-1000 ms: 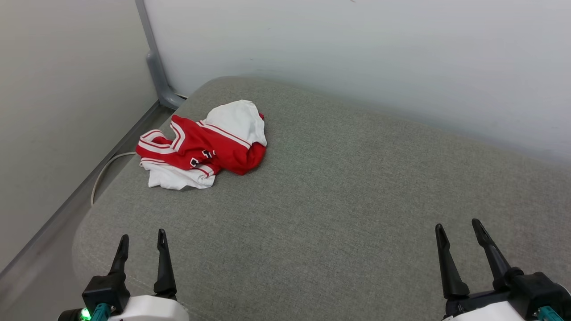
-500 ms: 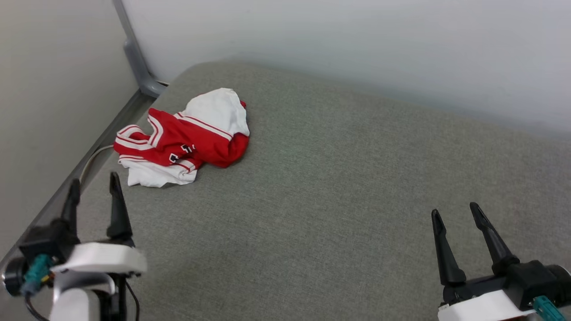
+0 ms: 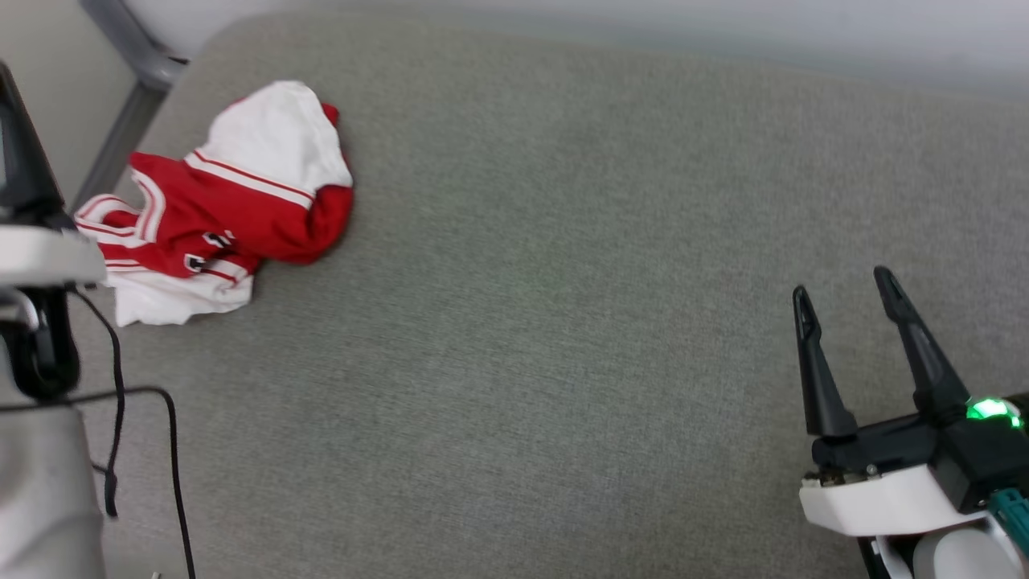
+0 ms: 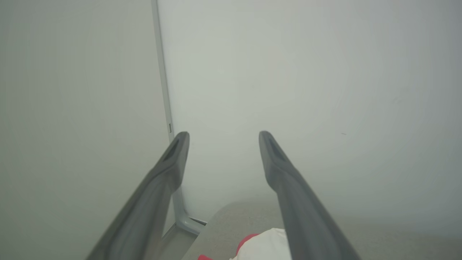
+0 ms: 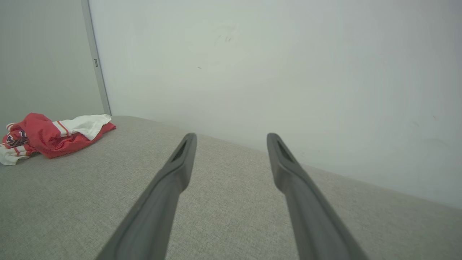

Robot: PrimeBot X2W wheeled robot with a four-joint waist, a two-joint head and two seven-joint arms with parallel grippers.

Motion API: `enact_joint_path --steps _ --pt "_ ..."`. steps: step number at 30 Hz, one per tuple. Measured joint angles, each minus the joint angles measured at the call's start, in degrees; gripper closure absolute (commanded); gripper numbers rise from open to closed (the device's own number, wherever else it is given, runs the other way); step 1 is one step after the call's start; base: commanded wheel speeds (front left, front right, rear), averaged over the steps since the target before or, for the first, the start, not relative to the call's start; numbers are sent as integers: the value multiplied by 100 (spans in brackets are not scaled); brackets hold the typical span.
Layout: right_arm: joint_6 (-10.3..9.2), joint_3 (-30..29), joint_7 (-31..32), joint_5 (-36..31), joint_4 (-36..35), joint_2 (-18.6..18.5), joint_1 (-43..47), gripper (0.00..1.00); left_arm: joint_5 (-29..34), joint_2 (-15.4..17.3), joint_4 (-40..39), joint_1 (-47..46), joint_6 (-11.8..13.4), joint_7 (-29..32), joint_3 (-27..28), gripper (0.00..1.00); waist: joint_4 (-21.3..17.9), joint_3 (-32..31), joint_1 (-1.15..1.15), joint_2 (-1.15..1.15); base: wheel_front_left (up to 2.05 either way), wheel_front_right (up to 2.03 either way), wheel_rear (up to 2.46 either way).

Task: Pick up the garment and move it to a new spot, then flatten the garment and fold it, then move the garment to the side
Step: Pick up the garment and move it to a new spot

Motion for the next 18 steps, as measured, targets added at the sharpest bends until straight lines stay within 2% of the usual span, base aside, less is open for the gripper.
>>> enact_joint_path --steps 3,7,8,13,16,18 --pt "0 1 0 -37 -127 -10 -130 0 -71 264 489 -520 -42 10 -226 0 -95 259 0 0 0 0 0" --pt "0 11 0 -81 -249 -29 -230 0 -274 616 1060 -1076 -67 327 -627 0 -201 553 0 0 0 0 0" --pt "0 12 0 -88 -302 -36 -298 0 -489 817 1332 -1289 -67 638 -978 0 -256 673 1 0 0 0 0" --pt "0 -3 0 -135 -399 -45 -376 0 -1257 1367 1892 -1594 -74 1773 -2007 0 -377 910 0 0 0 0 0" --pt "0 -13 -1 -136 -412 -54 -422 0 -1807 1611 2136 -1708 -74 2506 -2533 0 -426 1029 1 0 0 0 0" --pt "0 -11 0 -136 -413 -63 -427 0 -2291 1708 2264 -1723 -74 3294 -2955 0 -456 1098 1 0 0 0 0"
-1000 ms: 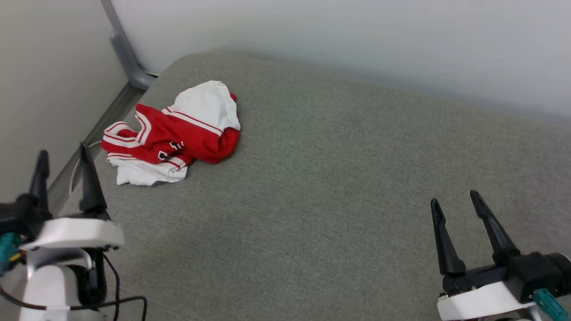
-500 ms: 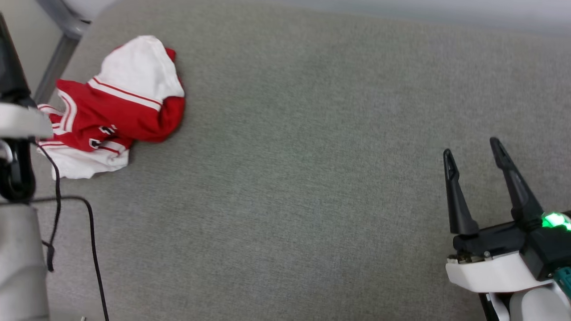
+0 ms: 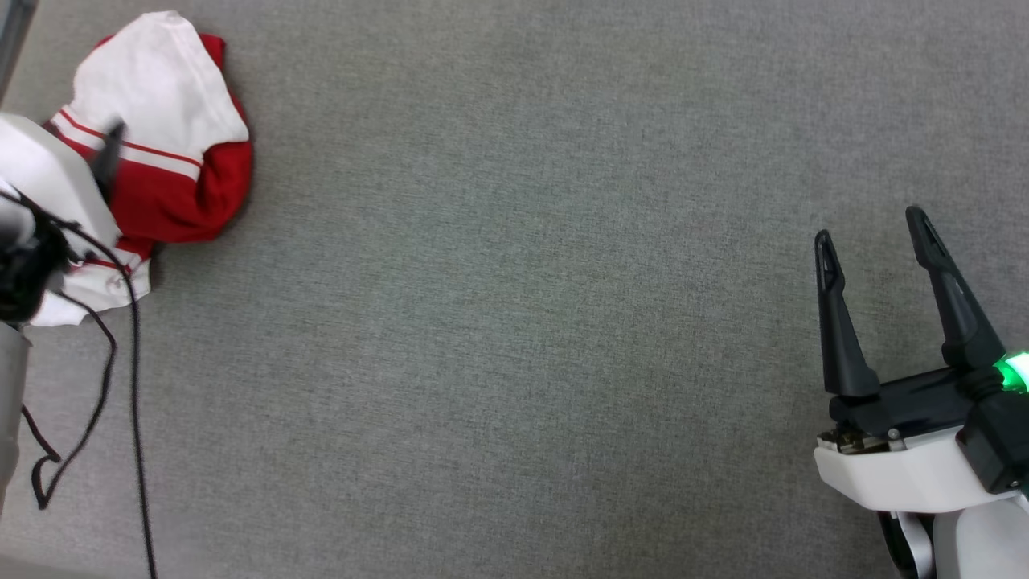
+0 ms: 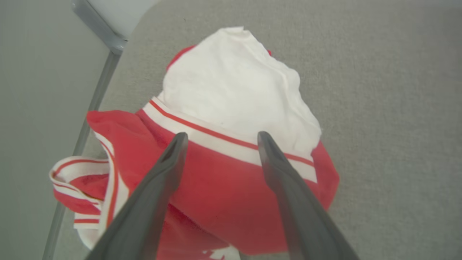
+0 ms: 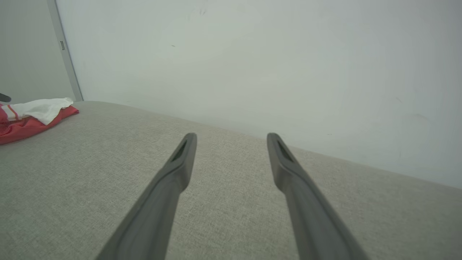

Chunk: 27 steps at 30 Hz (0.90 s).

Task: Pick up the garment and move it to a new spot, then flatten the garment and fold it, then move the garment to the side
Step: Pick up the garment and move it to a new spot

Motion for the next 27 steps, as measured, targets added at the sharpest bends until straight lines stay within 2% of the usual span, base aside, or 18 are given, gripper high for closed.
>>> enact_joint_path --steps 6,7,10,14,15,16,22,23,27 --pt "0 -1 0 -40 -52 -14 -119 0 -914 371 154 -67 -9 1302 -805 0 -65 226 0 0 0 0 0" --pt "0 -2 0 -41 -52 -20 -140 0 -1106 420 220 -69 -8 1684 -1053 0 -86 298 0 0 0 0 0" --pt "0 -11 0 -40 -49 -31 -226 0 -1341 563 308 -172 -8 1987 -1272 0 -116 400 -1 0 0 0 0" --pt "0 -14 0 -29 -29 -31 -253 0 -1532 654 324 -259 -8 2075 -1543 0 -161 496 -1 0 0 0 0" --pt "0 -12 0 -21 -21 -31 -254 0 -1570 677 332 -270 -8 2054 -1595 60 -171 507 -1 0 0 0 0" --pt "0 -10 0 -14 4 -29 -261 0 -1631 694 357 -281 -8 1972 -1715 100 -184 500 -1 0 0 0 0" --pt "0 -11 0 66 91 -12 -264 0 -1585 770 411 -302 -8 1235 -2071 100 -180 252 -1 0 0 0 0" --pt "0 10 0 115 148 2 -243 0 -1561 823 300 -395 -8 818 -2248 100 -159 42 -1 0 0 0 0" --pt "0 49 0 167 218 19 -193 0 -1447 968 35 -633 -8 336 -2502 100 -127 -272 -1 0 0 0 0"
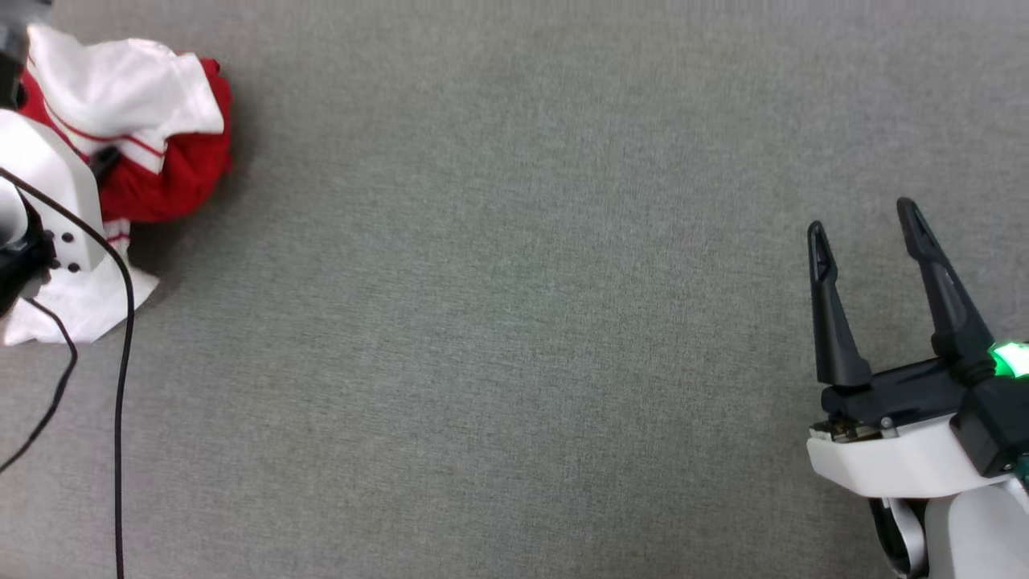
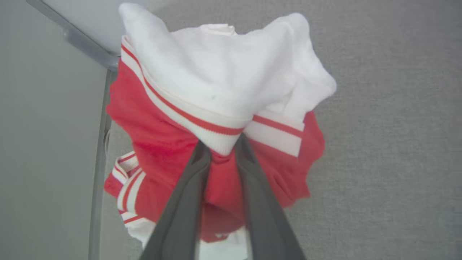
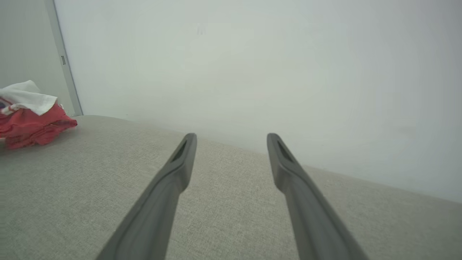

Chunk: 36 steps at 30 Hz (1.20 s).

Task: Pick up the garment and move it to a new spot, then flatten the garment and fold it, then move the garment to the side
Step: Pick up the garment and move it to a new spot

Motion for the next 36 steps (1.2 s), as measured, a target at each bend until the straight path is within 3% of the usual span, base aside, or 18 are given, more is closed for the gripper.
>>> enact_joint_path --steps 9,16,23,36 --pt "0 -23 0 151 131 31 272 0 291 44 -695 -300 -1 -644 -631 100 -15 -679 0 0 0 0 0" --pt "0 -25 0 405 157 34 392 0 605 -300 -1269 -400 0 -834 -1056 100 -273 -1014 -1 0 0 0 0" --pt "0 -42 0 544 149 34 432 0 931 -835 -1678 -394 24 -977 -1447 100 -748 -1171 -1 0 0 0 0" --pt "0 -215 0 770 89 35 428 0 1195 -2286 -1533 -483 15 -1396 -2193 100 -1709 -1035 -1 0 0 0 0"
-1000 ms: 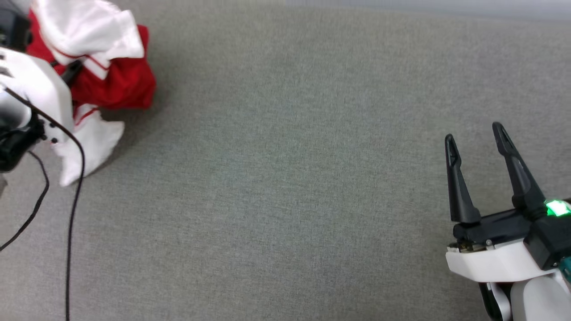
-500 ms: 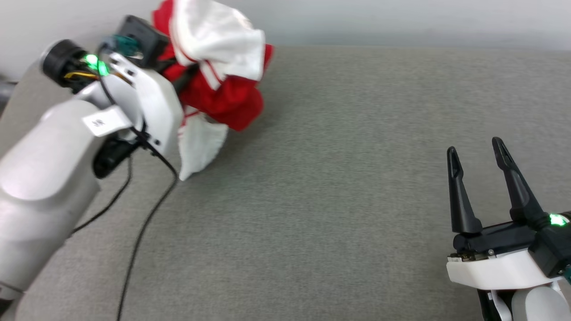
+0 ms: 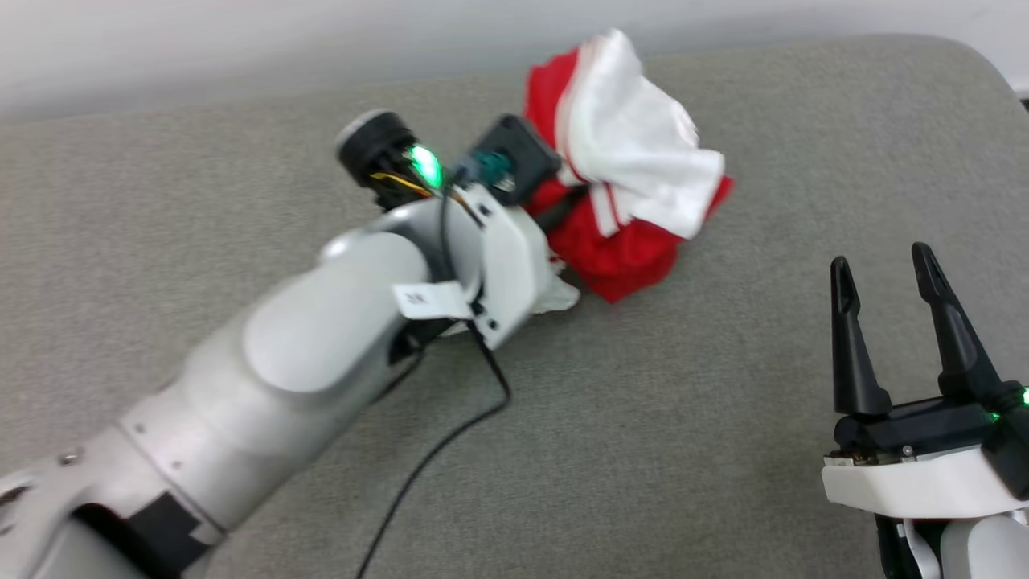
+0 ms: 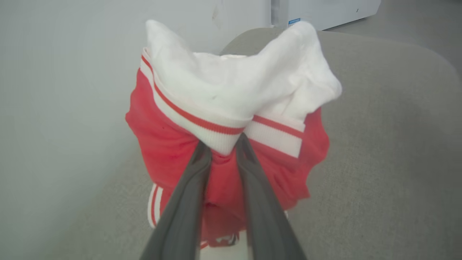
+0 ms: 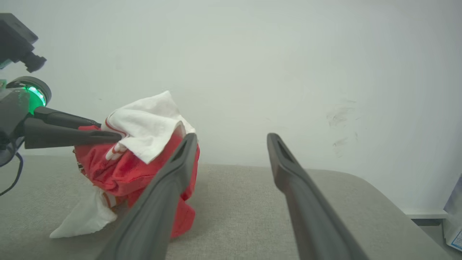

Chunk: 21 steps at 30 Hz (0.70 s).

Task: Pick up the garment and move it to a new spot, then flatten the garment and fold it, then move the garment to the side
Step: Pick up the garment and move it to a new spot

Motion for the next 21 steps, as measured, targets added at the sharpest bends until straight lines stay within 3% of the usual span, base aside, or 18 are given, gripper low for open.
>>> enact_joint_path --steps 12,21 --pt "0 -227 0 87 -92 1 -114 0 94 -1258 1151 553 -7 -367 -1085 100 -377 521 0 0 0 0 0" --pt "0 -224 0 79 -46 1 -211 0 271 -1575 1488 877 -1 -399 -1224 100 -332 643 0 0 0 0 0"
